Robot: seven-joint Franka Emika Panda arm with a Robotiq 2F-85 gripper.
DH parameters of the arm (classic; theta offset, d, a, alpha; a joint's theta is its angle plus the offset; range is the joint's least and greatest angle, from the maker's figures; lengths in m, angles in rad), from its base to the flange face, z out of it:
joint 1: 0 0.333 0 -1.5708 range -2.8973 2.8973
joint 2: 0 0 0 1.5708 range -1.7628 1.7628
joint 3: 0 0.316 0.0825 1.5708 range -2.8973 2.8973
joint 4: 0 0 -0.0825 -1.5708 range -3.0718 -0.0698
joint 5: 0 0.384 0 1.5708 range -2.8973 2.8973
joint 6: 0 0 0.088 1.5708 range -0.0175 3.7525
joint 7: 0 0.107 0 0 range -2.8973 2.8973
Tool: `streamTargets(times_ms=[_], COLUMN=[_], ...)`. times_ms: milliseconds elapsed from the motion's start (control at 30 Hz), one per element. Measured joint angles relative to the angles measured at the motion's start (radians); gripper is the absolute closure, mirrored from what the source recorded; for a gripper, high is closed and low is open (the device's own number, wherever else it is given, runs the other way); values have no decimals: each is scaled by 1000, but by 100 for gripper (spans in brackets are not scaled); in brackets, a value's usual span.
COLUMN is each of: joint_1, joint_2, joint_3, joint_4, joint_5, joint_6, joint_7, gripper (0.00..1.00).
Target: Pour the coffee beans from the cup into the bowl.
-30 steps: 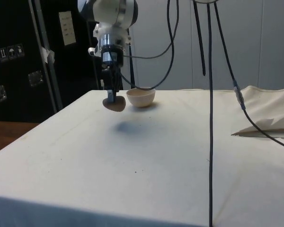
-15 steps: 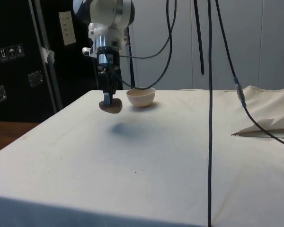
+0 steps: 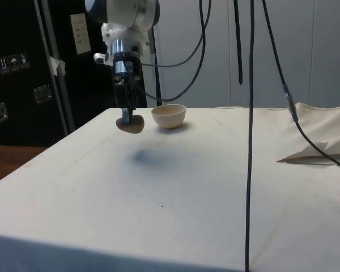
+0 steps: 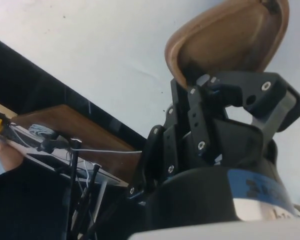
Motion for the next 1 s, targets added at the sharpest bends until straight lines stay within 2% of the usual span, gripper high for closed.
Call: streamTargets(times_ms=[167, 467, 600, 800, 967, 1000], joint_1=[-6, -22, -31, -43, -58, -58], joint_2=[-18, -57, -81, -108, -144, -144], joint_3=[15, 65, 98, 132, 179, 179], joint_4=[-2, -15, -30, -48, -77, -77], joint_5=[-21, -81, -121, -163, -215, -215], joint_6=[12, 63, 108, 155, 220, 220], joint_7=[2, 7, 11, 16, 22, 22], gripper=[99, 99, 99, 99, 99, 99])
